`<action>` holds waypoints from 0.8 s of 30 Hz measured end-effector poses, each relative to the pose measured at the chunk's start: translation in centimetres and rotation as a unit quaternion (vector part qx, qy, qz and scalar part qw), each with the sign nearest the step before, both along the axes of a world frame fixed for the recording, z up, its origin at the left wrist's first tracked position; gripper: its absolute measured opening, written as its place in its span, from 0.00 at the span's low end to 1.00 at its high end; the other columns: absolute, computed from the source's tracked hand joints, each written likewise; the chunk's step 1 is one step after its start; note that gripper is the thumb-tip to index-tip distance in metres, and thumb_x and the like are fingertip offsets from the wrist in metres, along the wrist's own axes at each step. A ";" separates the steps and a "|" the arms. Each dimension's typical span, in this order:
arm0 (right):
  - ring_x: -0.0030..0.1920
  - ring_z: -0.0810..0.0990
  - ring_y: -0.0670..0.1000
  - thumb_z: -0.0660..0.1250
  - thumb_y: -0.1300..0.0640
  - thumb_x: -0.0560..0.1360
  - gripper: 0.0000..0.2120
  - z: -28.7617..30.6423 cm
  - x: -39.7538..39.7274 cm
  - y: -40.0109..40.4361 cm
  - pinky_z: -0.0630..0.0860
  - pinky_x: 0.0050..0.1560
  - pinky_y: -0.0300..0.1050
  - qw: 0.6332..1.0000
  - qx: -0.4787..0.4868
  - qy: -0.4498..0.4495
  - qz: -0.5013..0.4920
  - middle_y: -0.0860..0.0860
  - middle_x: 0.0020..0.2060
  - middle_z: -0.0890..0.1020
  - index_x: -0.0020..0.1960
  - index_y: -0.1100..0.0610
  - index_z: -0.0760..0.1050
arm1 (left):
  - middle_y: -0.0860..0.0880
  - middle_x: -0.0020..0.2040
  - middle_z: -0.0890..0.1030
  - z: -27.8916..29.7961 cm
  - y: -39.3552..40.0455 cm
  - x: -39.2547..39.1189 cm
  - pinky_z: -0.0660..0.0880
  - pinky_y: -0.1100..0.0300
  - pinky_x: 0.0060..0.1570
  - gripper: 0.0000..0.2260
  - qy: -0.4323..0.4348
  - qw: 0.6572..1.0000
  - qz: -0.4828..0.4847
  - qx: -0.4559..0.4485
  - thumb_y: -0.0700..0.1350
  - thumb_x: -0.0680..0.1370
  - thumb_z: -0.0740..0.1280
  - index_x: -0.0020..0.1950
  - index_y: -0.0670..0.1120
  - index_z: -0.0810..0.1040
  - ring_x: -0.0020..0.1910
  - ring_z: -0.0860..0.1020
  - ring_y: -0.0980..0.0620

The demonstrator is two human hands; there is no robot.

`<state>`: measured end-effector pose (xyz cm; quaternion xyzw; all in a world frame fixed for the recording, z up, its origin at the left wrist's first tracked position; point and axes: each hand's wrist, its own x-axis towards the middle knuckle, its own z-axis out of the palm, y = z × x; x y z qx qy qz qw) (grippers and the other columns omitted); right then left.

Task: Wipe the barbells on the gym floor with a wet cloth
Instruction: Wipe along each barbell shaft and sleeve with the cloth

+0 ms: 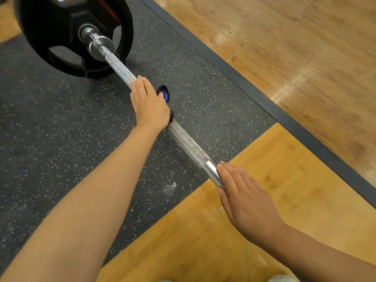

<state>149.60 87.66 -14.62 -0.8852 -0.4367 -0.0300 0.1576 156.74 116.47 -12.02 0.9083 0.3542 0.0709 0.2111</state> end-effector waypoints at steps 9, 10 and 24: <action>0.67 0.72 0.53 0.54 0.53 0.82 0.21 0.2 -0.3 0.2 0.66 0.68 0.51 1.000 -0.009 0.007 0.004 0.56 0.66 0.77 0.72 0.61 0.66 | 0.40 0.80 0.44 -0.4 1.1 -0.3 0.40 0.51 0.77 0.26 0.031 0.998 -0.033 0.043 0.44 0.86 0.50 0.79 0.34 0.44 0.79 0.41 0.42; 0.67 0.72 0.53 0.54 0.53 0.82 0.21 0.2 -0.4 0.2 0.66 0.68 0.51 1.000 -0.010 0.006 0.004 0.55 0.66 0.77 0.72 0.60 0.66 | 0.41 0.80 0.44 -0.2 2.0 0.7 0.41 0.50 0.77 0.26 0.047 0.998 -0.012 0.043 0.44 0.85 0.51 0.79 0.34 0.45 0.79 0.41 0.42; 0.68 0.73 0.56 0.53 0.53 0.82 0.21 0.0 -0.3 0.1 0.65 0.69 0.52 1.000 -0.016 -0.006 0.004 0.57 0.67 0.76 0.72 0.62 0.65 | 0.44 0.81 0.50 0.2 -0.6 -2.2 0.40 0.48 0.77 0.24 0.069 0.983 -0.154 0.064 0.45 0.85 0.51 0.79 0.37 0.53 0.79 0.42 0.44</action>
